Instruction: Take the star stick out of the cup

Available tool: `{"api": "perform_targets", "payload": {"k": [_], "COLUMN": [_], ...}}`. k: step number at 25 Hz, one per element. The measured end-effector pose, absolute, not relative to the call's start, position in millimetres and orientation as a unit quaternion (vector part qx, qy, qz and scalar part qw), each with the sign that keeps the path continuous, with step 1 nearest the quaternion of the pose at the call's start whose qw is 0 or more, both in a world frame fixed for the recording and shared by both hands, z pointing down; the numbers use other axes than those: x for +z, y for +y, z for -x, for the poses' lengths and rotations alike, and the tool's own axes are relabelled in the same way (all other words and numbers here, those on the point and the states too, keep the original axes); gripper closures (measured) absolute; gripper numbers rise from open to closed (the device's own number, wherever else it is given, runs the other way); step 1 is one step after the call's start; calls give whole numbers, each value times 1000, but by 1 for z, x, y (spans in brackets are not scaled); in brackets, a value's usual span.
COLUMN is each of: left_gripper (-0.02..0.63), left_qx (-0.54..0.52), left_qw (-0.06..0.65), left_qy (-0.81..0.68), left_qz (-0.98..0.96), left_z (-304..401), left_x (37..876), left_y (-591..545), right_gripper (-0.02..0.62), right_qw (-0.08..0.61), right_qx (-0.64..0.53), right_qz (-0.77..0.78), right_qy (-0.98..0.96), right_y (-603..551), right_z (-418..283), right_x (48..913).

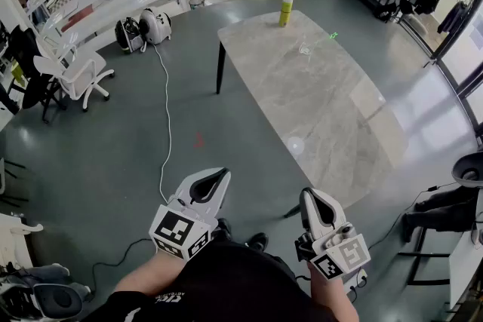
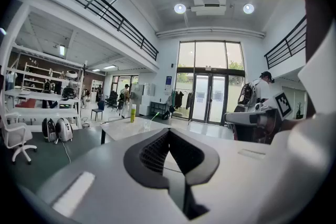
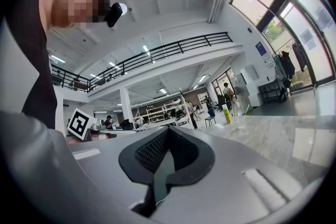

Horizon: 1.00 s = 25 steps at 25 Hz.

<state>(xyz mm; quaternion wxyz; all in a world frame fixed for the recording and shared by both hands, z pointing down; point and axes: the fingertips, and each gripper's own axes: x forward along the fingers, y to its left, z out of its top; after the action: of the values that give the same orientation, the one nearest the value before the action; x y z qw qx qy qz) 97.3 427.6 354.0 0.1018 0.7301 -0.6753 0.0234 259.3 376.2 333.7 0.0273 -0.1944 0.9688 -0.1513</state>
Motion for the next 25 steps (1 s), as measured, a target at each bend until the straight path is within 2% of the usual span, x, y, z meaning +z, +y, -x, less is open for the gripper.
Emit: {"api": "perform_targets", "payload": {"k": [10, 20, 25], "left_gripper": [604, 604, 604], "left_qx": [16, 8, 4], "left_qw": [96, 83, 94], "left_qy": [-678, -693, -698], "left_qz": [-728, -716, -710], "left_z": [-68, 16, 48], "left_x": [352, 353, 362], "left_y": [433, 462, 467], "right_gripper": [581, 581, 581], "right_qw": [33, 42, 24], "right_qx": [-161, -162, -155], "right_qz": [195, 158, 142], "right_qy": [967, 973, 977], "right_y": [375, 388, 399], "right_z": [-228, -134, -97], "right_x": [337, 324, 328]}}
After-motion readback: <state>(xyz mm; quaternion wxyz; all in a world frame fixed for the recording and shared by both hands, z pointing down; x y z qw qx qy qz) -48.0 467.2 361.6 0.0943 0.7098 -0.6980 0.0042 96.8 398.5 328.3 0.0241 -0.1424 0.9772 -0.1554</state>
